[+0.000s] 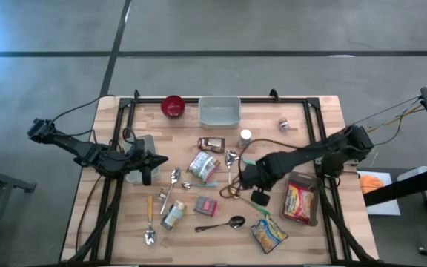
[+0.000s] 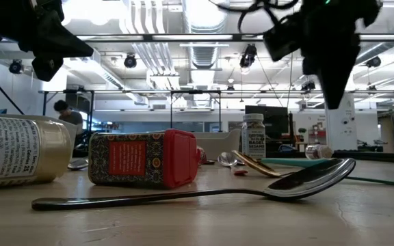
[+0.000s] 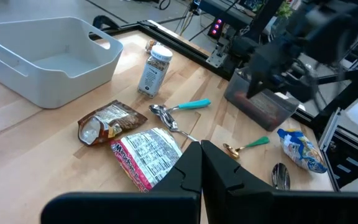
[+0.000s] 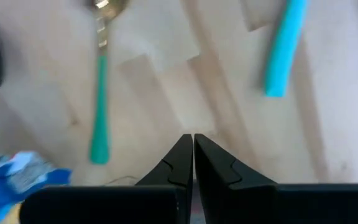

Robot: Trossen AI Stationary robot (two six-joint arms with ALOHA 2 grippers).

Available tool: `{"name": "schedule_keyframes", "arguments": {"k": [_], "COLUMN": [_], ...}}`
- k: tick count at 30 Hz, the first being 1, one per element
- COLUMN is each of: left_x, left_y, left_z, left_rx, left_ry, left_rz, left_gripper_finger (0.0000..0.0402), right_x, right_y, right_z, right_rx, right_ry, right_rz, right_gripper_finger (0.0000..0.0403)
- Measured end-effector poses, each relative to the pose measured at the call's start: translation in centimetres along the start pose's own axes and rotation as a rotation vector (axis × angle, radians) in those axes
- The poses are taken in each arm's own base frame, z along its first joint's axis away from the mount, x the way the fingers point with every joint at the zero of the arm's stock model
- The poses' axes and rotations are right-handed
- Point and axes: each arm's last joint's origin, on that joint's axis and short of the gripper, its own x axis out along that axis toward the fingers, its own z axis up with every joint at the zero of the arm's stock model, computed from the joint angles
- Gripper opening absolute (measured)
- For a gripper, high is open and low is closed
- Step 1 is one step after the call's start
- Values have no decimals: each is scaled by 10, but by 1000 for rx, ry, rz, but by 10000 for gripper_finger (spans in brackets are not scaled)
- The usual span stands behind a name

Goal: Pick & Place Food Item
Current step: Put the right blue spoon into the right gray bin

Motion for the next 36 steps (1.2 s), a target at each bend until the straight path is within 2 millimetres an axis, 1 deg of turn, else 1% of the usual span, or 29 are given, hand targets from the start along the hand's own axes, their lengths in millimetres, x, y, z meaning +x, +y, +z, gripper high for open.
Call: {"name": "schedule_keyframes", "arguments": {"k": [4,10,16,20,24,30,36], "left_x": [0,0,0,0,0,0,0], "left_y": [0,0,0,0,0,0,0], "left_z": [0,0,0,0,0,0,0], "left_rx": [0,1,6,8,9,9,9], "left_ry": [0,0,0,1,1,1,1], "left_rz": [0,0,0,1,2,1,1], "left_gripper_finger": [1,1,1,0,1,1,1], "right_x": [6,22,27,26,25,25,24], "right_y": [-15,-35,-44,-44,-43,-41,-38], "right_z": [8,19,28,30,33,35,39], "right_rx": [0,80,188,184,197,338,398], "right_ry": [16,-7,-67,-104,-129,-155,-192], "right_rz": [-12,-16,-31,-59,-39,-2,34], "right_gripper_finger": [13,13,13,13,13,13,13]}}
